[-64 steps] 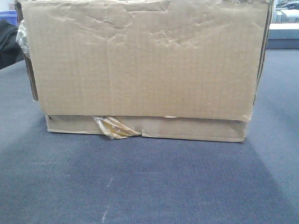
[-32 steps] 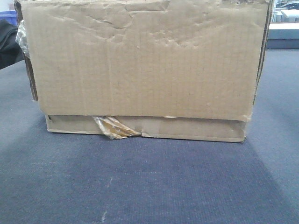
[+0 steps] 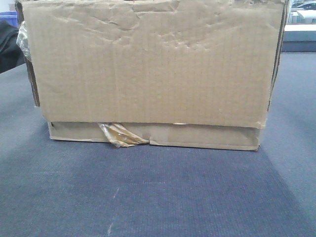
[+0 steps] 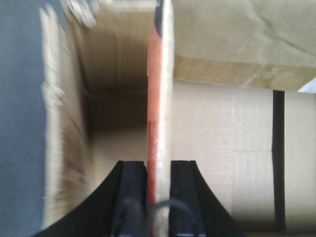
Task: Stack two boxes on right shelf middle
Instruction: 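Clamp the two stacked cardboard boxes between the left and right grippers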
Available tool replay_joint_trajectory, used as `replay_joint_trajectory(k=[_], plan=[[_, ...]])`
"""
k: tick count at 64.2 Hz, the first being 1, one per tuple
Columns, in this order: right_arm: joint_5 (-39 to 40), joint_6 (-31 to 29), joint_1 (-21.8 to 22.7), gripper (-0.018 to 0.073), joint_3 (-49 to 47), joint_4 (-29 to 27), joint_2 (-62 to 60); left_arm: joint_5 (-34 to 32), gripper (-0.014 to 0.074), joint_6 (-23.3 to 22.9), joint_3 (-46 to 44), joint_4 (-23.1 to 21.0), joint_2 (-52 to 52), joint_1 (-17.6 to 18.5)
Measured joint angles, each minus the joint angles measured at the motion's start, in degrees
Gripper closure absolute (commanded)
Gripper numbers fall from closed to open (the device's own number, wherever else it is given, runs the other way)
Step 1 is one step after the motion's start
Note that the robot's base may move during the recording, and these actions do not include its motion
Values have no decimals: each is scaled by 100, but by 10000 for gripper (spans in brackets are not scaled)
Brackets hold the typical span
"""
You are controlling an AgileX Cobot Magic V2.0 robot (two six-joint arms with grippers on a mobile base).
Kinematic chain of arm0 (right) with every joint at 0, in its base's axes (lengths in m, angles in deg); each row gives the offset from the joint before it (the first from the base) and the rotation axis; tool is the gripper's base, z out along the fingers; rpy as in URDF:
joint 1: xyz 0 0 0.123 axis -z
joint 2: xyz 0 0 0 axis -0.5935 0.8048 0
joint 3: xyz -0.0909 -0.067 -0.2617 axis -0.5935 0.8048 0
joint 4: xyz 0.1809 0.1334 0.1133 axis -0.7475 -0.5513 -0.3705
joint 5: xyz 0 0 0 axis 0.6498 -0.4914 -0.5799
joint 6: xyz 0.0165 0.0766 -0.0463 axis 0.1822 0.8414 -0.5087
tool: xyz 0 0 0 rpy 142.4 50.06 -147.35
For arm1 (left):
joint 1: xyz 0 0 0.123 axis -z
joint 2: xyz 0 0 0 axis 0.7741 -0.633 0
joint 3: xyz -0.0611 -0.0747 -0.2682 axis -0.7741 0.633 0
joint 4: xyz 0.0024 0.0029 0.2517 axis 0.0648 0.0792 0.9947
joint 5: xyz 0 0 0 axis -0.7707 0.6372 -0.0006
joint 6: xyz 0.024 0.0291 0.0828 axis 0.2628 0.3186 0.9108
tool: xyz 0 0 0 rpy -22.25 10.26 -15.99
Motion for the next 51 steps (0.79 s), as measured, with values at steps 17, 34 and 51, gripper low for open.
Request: replay_joint_trajectory(k=[17, 34, 51], plan=[[0, 0, 0, -10, 0, 0, 0, 153, 699, -13, 0, -96, -279, 2], [0, 0, 0, -10, 0, 0, 0, 153, 263, -22, 0, -259, -288, 2], [50, 0, 0, -10, 0, 0, 0, 164, -12, -34, 0, -282, -276, 2]])
